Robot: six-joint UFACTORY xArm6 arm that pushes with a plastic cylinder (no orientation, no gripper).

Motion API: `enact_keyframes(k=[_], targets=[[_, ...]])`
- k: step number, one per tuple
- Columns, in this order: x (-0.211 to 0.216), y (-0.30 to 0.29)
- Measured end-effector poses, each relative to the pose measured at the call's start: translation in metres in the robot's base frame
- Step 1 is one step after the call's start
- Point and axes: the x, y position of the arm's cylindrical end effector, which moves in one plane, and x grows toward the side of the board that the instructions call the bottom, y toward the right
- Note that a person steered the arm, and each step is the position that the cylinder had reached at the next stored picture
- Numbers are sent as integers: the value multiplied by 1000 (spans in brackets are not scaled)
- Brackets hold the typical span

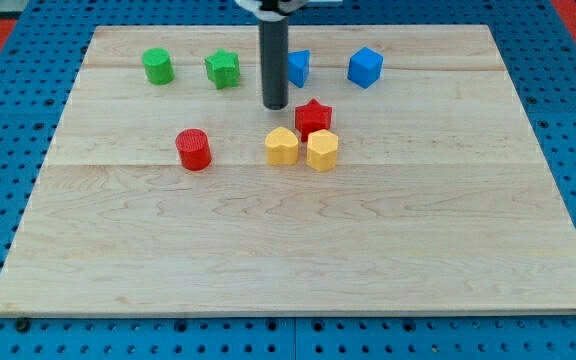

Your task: Move the yellow blocks in vertical line below the red star

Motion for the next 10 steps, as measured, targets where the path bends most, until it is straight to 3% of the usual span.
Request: enact_keyframes(k=[2, 4, 5, 6, 10], targets=[[32, -31], [70, -7], [52, -16], [51, 19], [114, 42]])
